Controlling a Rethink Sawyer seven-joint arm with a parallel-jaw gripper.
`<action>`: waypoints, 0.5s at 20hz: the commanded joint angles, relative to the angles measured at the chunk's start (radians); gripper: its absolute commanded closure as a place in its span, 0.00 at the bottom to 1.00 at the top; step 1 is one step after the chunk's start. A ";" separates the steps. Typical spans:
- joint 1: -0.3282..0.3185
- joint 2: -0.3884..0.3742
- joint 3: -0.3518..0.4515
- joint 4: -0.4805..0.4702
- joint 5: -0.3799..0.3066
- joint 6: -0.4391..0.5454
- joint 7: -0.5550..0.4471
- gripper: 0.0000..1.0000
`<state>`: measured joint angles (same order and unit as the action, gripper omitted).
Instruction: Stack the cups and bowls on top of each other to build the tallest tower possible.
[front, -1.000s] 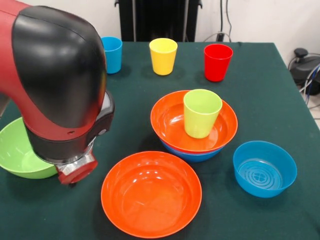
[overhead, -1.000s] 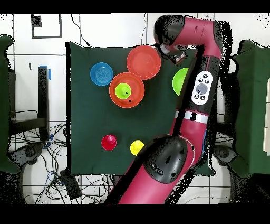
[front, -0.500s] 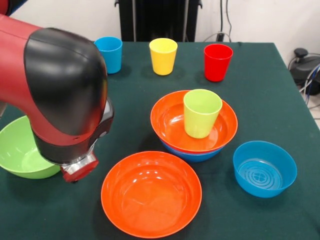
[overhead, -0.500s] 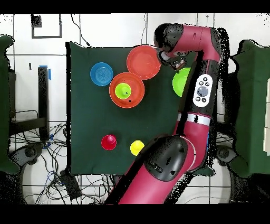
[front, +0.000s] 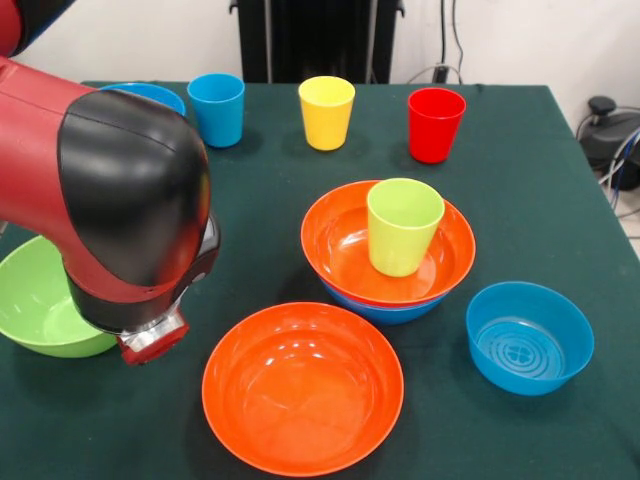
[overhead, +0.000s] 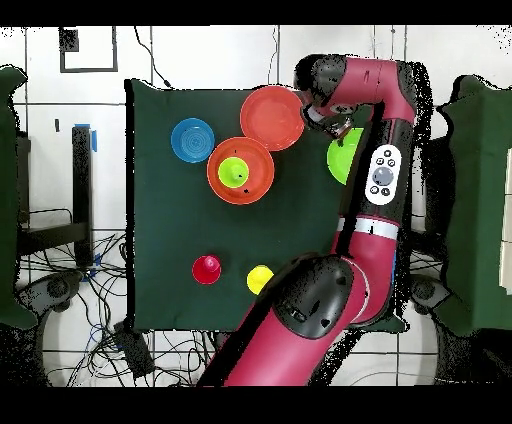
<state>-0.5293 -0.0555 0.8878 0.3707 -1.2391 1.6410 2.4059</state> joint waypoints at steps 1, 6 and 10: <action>0.025 0.034 -0.064 0.023 -0.033 -0.095 -0.081 0.00; 0.030 0.042 -0.077 0.020 -0.030 -0.109 -0.074 0.00; 0.029 0.048 -0.082 0.014 -0.030 -0.120 -0.079 0.00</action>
<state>-0.5280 -0.0482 0.8505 0.3707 -1.2389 1.5879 2.4059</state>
